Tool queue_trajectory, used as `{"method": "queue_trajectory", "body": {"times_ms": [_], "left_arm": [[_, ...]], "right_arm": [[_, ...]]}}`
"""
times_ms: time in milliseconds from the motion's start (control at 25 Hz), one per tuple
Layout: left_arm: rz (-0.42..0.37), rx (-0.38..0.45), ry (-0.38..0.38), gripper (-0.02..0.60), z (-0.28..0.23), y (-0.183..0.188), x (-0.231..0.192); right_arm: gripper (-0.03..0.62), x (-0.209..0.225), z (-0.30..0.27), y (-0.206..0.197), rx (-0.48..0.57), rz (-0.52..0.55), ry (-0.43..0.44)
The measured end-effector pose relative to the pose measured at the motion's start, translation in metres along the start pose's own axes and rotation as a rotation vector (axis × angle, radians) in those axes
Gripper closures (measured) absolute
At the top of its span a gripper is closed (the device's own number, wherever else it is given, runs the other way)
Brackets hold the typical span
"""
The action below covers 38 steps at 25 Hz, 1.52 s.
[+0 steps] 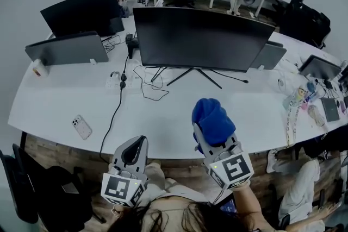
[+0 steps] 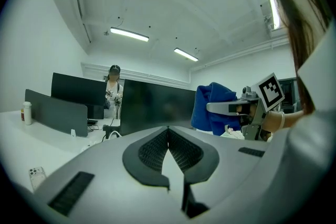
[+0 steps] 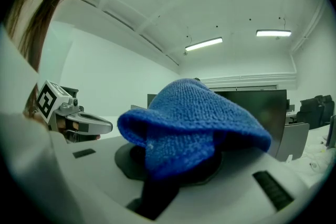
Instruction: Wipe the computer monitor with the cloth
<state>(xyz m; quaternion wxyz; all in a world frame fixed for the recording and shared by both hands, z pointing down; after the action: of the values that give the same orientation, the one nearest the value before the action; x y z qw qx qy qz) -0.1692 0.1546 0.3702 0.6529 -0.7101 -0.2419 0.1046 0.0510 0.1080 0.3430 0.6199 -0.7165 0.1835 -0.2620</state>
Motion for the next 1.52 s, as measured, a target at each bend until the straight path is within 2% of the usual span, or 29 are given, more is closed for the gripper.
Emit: {"method": "queue_trajectory", "body": {"times_ms": [200,760,1520], "left_arm": [[0.000,-0.008,0.009,0.572,-0.010,-0.003,-0.019],[0.026,-0.017,0.002,0.572,-0.034,-0.009,-0.075],[0.069,0.016,0.018,0.572,-0.063,-0.014,-0.136]], "right_arm": [[0.510,0.002,-0.026,0.007,0.013,-0.027,0.014],[0.510,0.003,-0.107,0.051,0.079,0.012,0.036],[0.508,-0.009,-0.204,0.111,0.154,0.071,0.105]]}}
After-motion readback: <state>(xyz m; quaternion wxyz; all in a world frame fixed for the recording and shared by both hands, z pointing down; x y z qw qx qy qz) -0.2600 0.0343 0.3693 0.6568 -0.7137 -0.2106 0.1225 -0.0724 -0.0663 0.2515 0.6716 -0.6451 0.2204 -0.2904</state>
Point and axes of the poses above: the fingertips, and each gripper's own axes: z backward along the fingers, x to its right, y out of its top, the point moved 7 cm from there along z, backward along the fingers, and after that the axes turned 14 degrees about -z, right-handed, at the moved point
